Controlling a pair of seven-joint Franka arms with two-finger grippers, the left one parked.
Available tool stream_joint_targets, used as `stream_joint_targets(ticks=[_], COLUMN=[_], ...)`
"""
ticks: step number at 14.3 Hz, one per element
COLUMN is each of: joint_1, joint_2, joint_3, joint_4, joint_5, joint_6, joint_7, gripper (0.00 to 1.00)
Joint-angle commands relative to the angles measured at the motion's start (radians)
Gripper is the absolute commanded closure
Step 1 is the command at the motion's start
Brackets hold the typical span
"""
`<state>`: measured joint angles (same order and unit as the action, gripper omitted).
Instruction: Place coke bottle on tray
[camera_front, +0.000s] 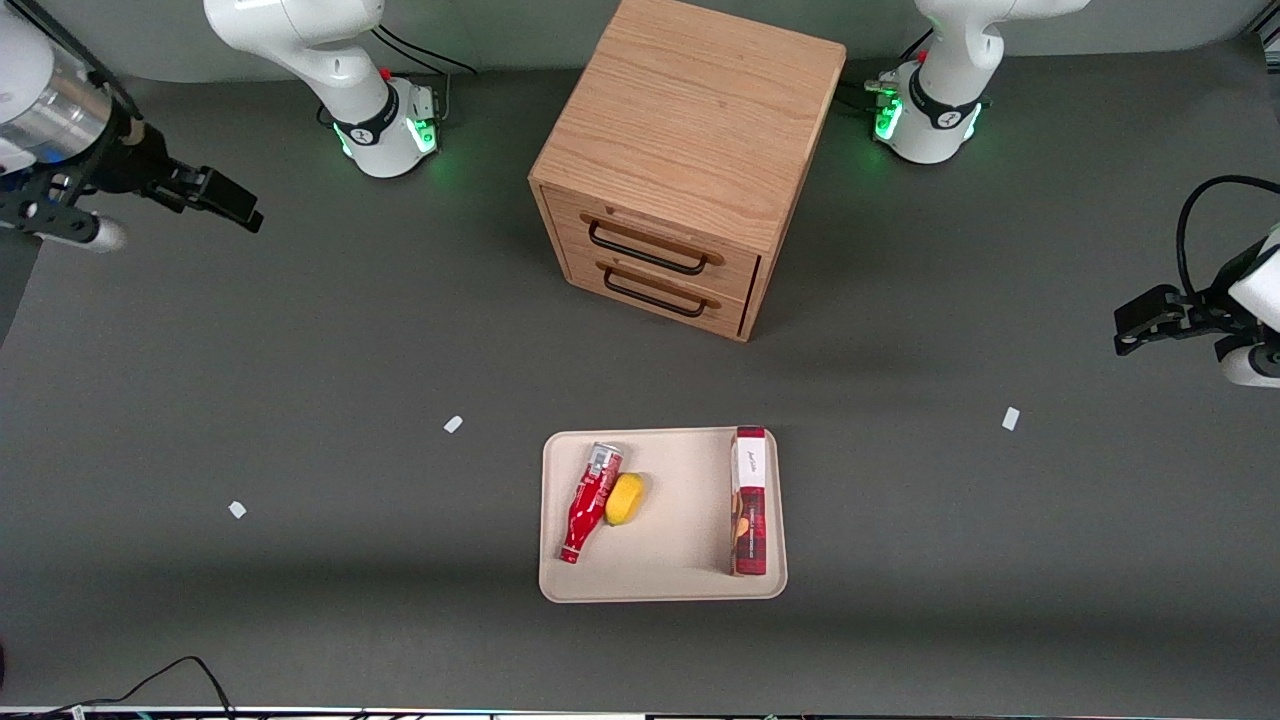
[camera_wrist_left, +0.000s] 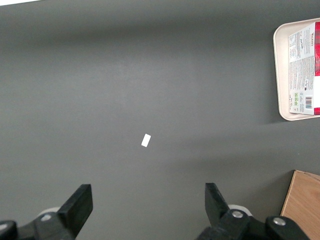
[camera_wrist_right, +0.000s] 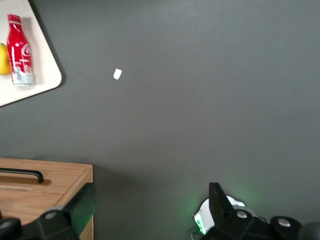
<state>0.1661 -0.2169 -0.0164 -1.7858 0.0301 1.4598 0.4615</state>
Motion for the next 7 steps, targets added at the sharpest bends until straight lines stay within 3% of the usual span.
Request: stream_joint_targets(ticks=[1,7], joint_1=[0.007,0.007], joint_2=[-0.018,0.155], joint_3=[-0.011,-0.053], joint_4=[-0.005,0.259], joint_5=[0.008,0.017], joint_6=[0.031,-0.116], joint_7=[0.002,0.003], gripper=[0.00,0.00])
